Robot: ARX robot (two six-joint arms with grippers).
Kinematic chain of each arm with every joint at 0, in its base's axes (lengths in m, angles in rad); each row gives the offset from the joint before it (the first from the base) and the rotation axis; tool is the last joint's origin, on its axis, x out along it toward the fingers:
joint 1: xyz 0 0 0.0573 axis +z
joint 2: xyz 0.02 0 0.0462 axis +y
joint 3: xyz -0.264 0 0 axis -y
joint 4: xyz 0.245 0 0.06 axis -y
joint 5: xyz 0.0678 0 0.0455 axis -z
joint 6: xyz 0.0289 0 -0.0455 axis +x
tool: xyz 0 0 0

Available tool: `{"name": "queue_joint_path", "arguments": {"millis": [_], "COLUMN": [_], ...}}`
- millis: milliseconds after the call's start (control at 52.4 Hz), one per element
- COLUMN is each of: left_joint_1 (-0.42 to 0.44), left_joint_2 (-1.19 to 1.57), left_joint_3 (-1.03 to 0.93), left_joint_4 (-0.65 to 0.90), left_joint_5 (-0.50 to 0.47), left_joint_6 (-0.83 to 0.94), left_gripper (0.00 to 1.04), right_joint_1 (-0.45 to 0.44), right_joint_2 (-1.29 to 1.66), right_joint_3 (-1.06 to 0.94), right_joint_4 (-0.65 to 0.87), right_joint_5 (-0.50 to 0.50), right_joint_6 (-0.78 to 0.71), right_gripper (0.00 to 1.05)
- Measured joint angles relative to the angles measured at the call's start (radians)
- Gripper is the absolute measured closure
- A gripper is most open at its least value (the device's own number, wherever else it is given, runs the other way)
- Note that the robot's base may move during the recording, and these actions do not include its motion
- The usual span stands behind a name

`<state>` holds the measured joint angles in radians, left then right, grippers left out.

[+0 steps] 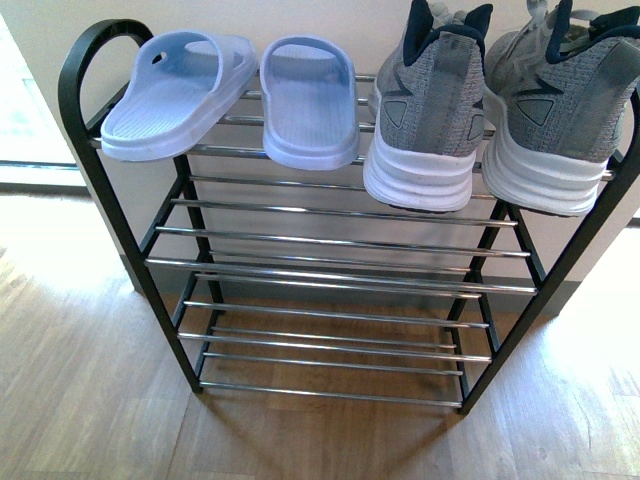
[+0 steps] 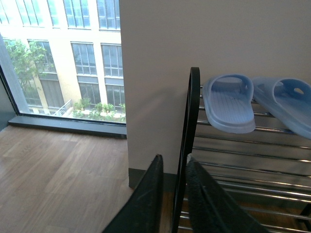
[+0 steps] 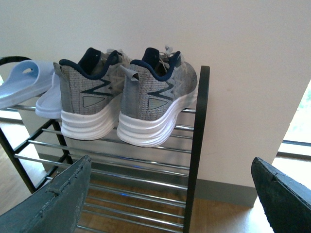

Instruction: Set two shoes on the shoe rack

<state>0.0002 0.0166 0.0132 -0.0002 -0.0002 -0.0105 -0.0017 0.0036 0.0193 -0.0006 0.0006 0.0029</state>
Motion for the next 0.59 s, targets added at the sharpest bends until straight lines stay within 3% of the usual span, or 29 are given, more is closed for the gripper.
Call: {"name": "queue_joint_path", "arguments": {"millis": [76, 248, 382, 592], "left_joint_1": [0.0, 0.0, 0.0, 0.0], "left_joint_2": [0.0, 0.0, 0.0, 0.0], "left_joint_3": [0.0, 0.0, 0.0, 0.0], "left_joint_4": [0.0, 0.0, 0.0, 0.0], "left_joint_5": [0.0, 0.0, 0.0, 0.0], "left_joint_6": [0.0, 0.0, 0.0, 0.003], "left_gripper": [0.71, 0.3, 0.08, 0.09], "right_joint_1": [0.0, 0.0, 0.0, 0.0], "right_joint_2": [0.0, 0.0, 0.0, 0.0], "right_joint_3": [0.0, 0.0, 0.0, 0.0], "right_joint_4": [0.0, 0.0, 0.0, 0.0], "right_joint_5": [0.0, 0.0, 0.0, 0.0], "right_joint_6": [0.0, 0.0, 0.0, 0.0], "right_gripper": [0.09, 0.09, 0.09, 0.09]}}
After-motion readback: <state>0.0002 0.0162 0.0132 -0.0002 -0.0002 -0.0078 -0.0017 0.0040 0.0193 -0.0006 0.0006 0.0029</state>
